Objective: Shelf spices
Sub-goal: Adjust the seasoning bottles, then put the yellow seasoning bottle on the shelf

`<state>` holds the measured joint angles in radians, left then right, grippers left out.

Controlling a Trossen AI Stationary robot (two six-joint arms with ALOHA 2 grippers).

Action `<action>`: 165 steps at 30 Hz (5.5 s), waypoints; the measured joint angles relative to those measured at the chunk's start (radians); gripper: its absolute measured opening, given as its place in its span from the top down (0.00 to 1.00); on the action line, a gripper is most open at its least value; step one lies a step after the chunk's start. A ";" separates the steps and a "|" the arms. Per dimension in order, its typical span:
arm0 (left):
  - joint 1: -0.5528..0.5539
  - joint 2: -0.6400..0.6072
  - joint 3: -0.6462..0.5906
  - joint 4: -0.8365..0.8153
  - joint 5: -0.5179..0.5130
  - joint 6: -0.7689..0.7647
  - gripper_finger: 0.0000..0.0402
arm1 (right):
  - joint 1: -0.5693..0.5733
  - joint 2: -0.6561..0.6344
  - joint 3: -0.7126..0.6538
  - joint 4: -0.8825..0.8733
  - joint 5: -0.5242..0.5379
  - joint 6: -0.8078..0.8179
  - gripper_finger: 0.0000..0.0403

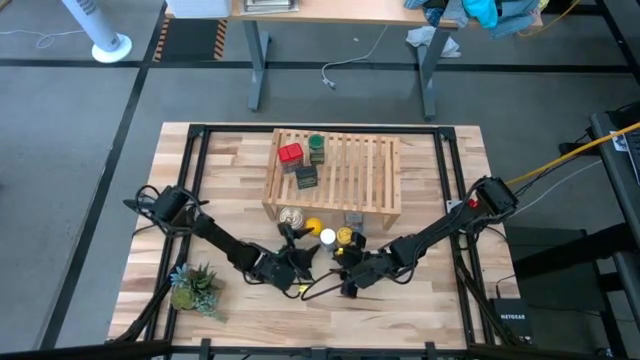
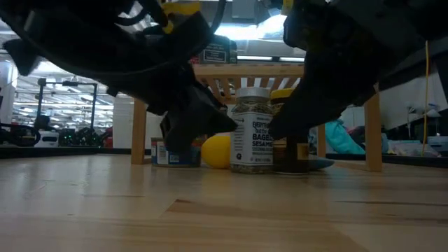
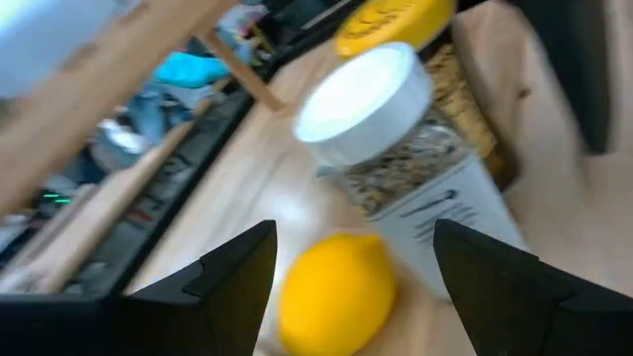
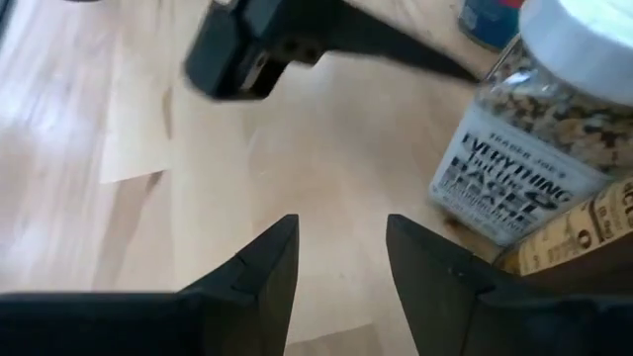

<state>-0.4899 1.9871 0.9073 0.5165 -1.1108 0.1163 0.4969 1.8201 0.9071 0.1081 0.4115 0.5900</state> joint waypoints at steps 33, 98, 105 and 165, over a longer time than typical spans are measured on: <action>-0.333 -0.490 -0.049 -1.632 -0.445 -1.357 0.34 | 0.172 -0.535 0.000 -0.664 0.326 -0.013 0.60; -0.211 -1.086 -0.210 -0.967 -0.353 -0.448 0.34 | 0.229 -0.564 -0.001 -1.077 0.521 0.186 0.60; -0.007 -1.044 -0.232 -0.190 0.615 0.393 0.34 | 0.229 -0.564 -0.002 -1.074 0.521 0.162 0.60; 0.363 -0.997 -0.868 0.191 1.311 -0.013 0.34 | 0.229 -0.546 -0.526 -0.065 0.602 0.255 0.60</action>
<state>-0.1268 0.9901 0.0391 0.7079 0.2002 0.1036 0.7258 1.2737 0.3813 0.0429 1.0139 0.8454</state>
